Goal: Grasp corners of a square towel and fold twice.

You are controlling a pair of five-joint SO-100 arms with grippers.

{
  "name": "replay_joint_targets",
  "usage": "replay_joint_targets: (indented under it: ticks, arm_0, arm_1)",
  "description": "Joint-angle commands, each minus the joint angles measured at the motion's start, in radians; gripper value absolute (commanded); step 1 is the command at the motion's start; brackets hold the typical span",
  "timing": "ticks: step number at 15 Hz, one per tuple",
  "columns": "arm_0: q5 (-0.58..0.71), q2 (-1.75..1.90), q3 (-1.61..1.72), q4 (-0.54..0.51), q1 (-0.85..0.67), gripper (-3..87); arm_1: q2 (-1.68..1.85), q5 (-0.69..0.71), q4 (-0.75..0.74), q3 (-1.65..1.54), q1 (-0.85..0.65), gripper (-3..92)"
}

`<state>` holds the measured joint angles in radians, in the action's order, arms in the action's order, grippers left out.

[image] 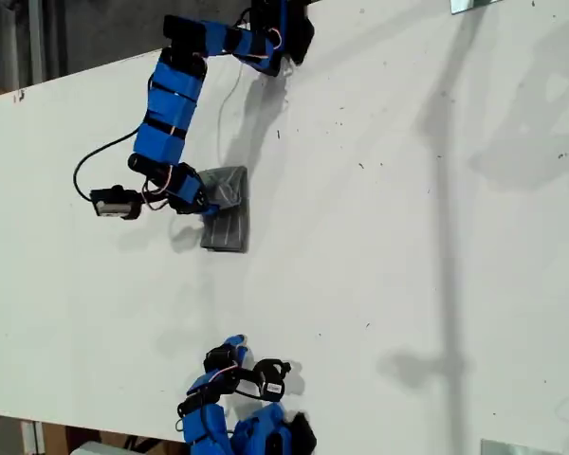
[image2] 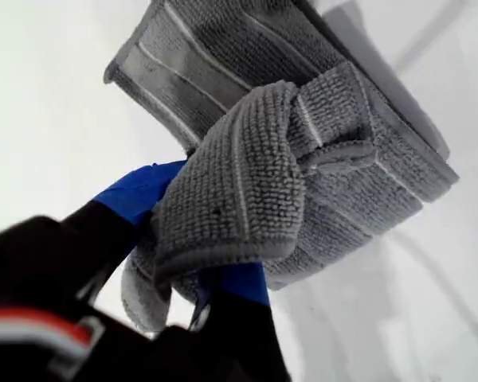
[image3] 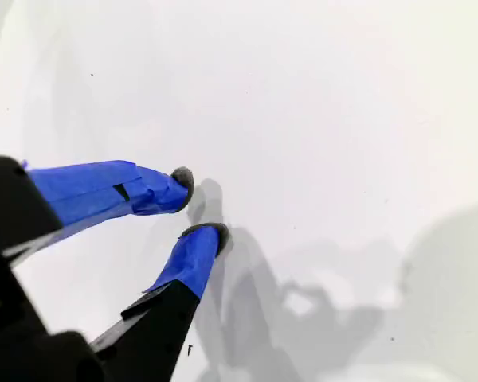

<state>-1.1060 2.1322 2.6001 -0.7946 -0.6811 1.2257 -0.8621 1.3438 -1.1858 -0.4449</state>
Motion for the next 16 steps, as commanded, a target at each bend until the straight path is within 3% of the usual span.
replay_joint_targets:
  ticks: [1, 2, 4, 7, 13, 16]
  arm_0:
    - [-0.008, 0.025, -0.005, 0.006, -0.012, 7.6]
    - [-0.008, 0.025, -0.005, 0.006, -0.012, 7.6]
    - [-0.009, 0.025, -0.005, 0.006, -0.012, 7.6]
    - [-0.009, 0.023, -0.005, 0.006, -0.012, 7.7]
    - [-0.009, 0.021, -0.006, 0.006, -0.012, 7.7]
    - [-0.008, 0.032, 0.0, 0.006, -0.012, 7.7]
  arm_1:
    - [-0.002, 0.02, -0.038, 0.08, 0.017, -0.1]
    - [-0.02, 0.026, -0.038, 0.104, 0.014, -0.1]
    - [-0.041, 0.04, -0.046, 0.133, 0.003, 17.1]
    - [-0.067, 0.06, -0.049, 0.181, 0.0, 26.3]
    - [0.035, 0.084, -0.002, 0.19, -0.015, 26.7]
    - [0.353, 0.031, 0.006, -0.152, -0.003, 26.5]
